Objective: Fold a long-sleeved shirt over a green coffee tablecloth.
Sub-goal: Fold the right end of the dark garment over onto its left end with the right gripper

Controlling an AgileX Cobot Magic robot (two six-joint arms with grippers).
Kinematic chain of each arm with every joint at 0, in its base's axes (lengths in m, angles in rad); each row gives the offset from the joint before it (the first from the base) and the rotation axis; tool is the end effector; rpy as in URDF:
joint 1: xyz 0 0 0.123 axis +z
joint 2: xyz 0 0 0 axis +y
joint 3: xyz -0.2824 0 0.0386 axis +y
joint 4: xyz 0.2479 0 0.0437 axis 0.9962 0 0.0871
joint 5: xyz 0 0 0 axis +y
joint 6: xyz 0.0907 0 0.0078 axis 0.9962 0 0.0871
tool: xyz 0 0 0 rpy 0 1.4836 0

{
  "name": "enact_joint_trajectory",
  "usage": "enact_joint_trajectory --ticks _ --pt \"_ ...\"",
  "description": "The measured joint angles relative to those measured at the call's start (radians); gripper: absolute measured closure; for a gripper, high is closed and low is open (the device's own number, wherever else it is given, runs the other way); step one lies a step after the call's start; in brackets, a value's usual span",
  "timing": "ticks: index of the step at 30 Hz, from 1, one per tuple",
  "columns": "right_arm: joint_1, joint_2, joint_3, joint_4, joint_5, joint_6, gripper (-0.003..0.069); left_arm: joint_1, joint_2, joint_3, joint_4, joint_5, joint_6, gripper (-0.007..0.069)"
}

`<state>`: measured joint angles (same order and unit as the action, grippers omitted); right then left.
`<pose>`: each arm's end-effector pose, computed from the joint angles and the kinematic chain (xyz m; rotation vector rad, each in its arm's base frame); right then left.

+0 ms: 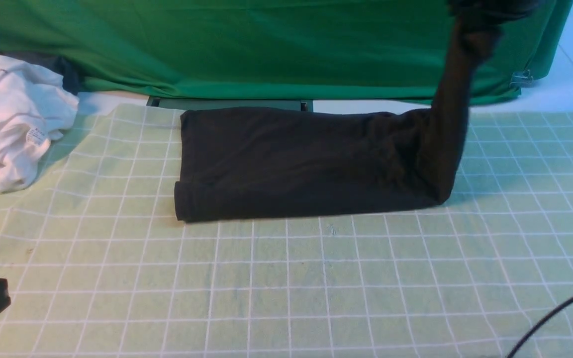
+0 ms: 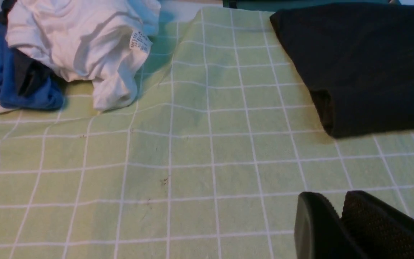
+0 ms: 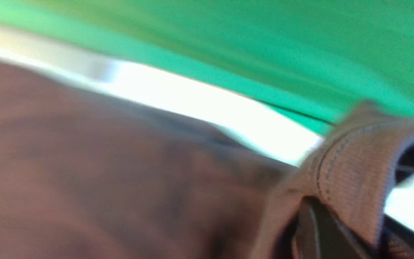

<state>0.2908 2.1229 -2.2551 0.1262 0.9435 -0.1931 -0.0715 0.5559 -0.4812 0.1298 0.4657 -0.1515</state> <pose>0.4657 0.1491 0.3594 -0.5186 2.2358 0.2061 0.1128 -0.0028 0.2903 -0.0004 2.0198 -0.0091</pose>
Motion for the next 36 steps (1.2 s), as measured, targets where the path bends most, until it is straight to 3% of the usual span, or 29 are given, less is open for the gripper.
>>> enact_joint_trajectory --ticks 6,12,19,26,36 --pt "0.222 0.125 0.000 0.006 -0.202 0.038 0.0574 0.000 0.000 0.000 -0.030 -0.016 -0.001 0.0562" --pt "0.340 0.230 0.001 0.006 -0.345 0.043 0.0574 0.000 0.000 0.000 -0.042 -0.016 -0.001 0.0562" --pt "0.365 0.249 0.002 0.023 -0.364 0.058 0.0574 0.000 0.000 0.000 -0.044 -0.026 -0.003 0.0562" --pt "0.371 0.249 -0.003 0.167 -0.347 0.038 0.0574 0.000 0.000 0.000 -0.045 -0.034 -0.003 0.0562" --pt "0.414 0.254 -0.003 0.182 -0.376 0.012 0.0571 0.000 0.000 0.000 -0.047 -0.038 -0.003 0.0562"
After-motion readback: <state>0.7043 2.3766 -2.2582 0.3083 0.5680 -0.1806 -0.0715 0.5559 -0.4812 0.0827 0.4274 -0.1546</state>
